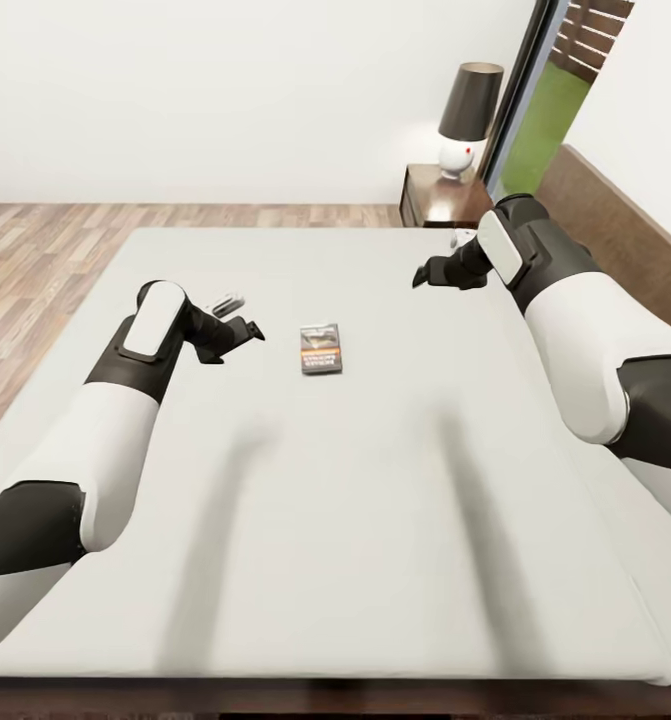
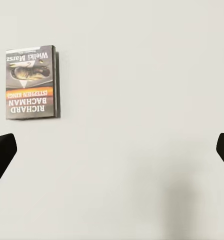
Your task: In the bedroom, move the book from the bed onto either nightstand, and place the two sandals side by side next to the bed.
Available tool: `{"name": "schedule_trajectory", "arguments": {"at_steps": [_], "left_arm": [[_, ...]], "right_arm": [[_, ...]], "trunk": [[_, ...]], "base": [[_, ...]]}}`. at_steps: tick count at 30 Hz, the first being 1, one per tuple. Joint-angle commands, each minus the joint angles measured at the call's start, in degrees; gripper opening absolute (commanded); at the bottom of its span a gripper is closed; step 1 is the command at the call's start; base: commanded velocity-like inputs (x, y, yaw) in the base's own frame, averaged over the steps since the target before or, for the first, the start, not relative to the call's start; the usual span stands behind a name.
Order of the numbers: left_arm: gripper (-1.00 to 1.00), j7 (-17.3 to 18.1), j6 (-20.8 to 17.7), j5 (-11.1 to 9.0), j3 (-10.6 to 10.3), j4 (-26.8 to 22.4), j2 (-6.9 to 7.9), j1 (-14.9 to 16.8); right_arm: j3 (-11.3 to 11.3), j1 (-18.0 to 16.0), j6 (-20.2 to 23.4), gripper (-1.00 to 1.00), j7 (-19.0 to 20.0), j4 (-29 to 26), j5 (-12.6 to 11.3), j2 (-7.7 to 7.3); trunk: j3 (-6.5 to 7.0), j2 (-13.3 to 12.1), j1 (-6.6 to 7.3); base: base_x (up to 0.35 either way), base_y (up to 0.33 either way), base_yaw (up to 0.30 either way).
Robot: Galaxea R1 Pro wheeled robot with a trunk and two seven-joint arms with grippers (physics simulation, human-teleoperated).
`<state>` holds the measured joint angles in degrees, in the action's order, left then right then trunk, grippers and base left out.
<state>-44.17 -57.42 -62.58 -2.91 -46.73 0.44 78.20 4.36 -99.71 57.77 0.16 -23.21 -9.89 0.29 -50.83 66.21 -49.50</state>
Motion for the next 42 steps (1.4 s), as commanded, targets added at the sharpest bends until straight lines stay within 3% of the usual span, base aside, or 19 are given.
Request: {"name": "schedule_trajectory", "arguments": {"at_steps": [1, 39, 42], "left_arm": [[1.0, -0.6, 0.0, -0.5, -0.2, 0.0, 0.13, 0.0], [1.0, -0.7, -0.2, -0.5, -0.3, 0.0, 0.39, 0.0], [1.0, -0.7, -0.2, -0.5, -0.3, 0.0, 0.43, 0.0]], "right_arm": [[0.4, 0.0, 0.2, 1.0, 0.0, 0.0, -0.2, -0.01], [0.5, 0.2, -0.8, 1.0, 0.0, -0.1, -0.1, -0.19], [0.7, 0.4, -0.8, 1.0, 0.0, -2.6, -0.1, -0.14]], "trunk": [[-0.13, 0.0, 0.0], [-2.98, 0.0, 0.0], [-3.0, 0.0, 0.0]], "base": [[0.0, 0.112, 0.0], [0.0, 0.088, 0.0], [0.0, 0.038, 0.0]]}}
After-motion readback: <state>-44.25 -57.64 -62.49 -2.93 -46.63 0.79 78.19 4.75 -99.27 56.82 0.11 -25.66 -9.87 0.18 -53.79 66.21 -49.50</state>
